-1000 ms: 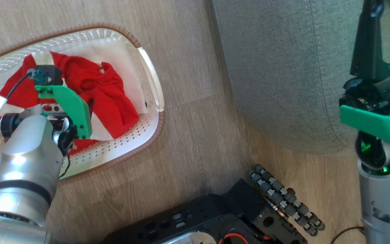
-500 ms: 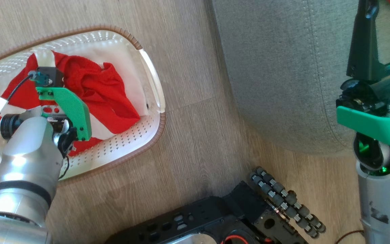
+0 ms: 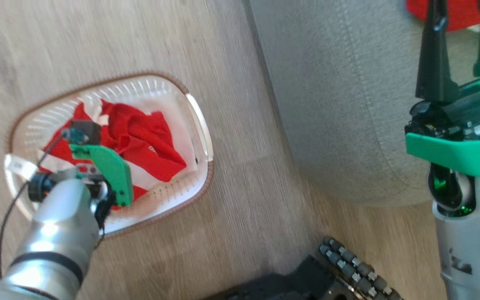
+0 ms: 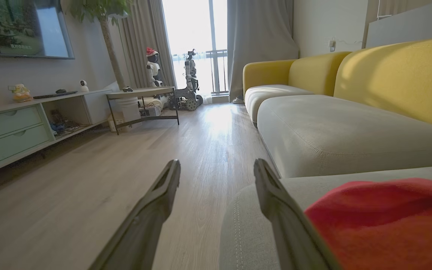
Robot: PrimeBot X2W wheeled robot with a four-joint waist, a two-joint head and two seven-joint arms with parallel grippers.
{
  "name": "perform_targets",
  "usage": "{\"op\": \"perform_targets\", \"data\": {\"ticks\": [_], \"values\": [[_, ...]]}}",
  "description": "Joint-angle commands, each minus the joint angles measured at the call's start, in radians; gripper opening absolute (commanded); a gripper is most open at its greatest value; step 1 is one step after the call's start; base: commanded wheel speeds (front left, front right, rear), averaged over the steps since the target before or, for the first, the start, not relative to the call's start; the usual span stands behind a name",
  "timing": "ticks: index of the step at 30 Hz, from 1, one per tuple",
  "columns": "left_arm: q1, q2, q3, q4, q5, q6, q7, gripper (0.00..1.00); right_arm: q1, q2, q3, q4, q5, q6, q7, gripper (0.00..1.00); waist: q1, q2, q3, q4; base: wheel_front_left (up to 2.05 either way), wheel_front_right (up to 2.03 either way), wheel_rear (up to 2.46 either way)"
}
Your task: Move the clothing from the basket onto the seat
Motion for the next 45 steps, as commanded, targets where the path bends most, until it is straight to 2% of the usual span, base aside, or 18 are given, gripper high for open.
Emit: {"op": "perform_targets", "data": {"ticks": [1,11,17,23,27,36,41,45], "values": [[0.030,0.011,0.010,-0.017,-0.008,-0.006,-0.018,0.00,0.045,-0.014,0.014,-0.025,0.008,0.000,-0.006,1.00,0.0000,-0.0001,-0.073,0.021,0.00,0.00,0.00],[0.128,-0.008,-0.093,-0.140,-0.054,-0.006,-0.153,0.00,0.105,-0.050,0.017,0.037,0.036,0.000,-0.006,1.00,0.0000,-0.0001,-0.286,0.078,0.00,0.00,0.00],[0.151,0.003,-0.144,-0.220,-0.086,-0.006,-0.231,0.00,0.151,-0.068,0.018,0.075,0.049,0.000,-0.006,1.00,0.0000,-0.0001,-0.408,0.125,0.00,0.00,0.00],[0.163,0.035,-0.149,-0.331,-0.097,-0.006,-0.277,0.00,0.212,-0.069,0.008,0.100,0.068,0.000,-0.006,1.00,0.0000,-0.0001,-0.517,0.173,0.00,0.00,0.00],[0.162,0.049,-0.139,-0.409,-0.083,0.000,-0.283,0.00,0.245,-0.068,0.007,0.112,0.073,0.000,-0.006,1.00,0.0000,-0.0001,-0.559,0.197,0.00,0.00,0.00],[0.155,0.099,-0.107,-0.719,-0.049,0.055,-0.279,0.00,0.315,-0.076,0.038,0.142,0.092,0.000,-0.006,1.00,0.0000,-0.0001,-0.656,0.243,0.00,0.00,0.00],[0.121,0.139,-0.088,-0.940,-0.053,0.099,-0.199,0.00,0.347,-0.079,0.083,0.167,0.106,0.000,-0.006,1.00,0.0000,-0.0001,-0.692,0.257,0.00,0.00,0.00],[0.104,0.158,-0.076,-1.053,-0.056,0.128,-0.151,0.00,0.354,-0.084,0.144,0.189,0.116,0.000,-0.006,1.00,0.0000,-0.0001,-0.698,0.259,0.00,0.00,0.00]]}}
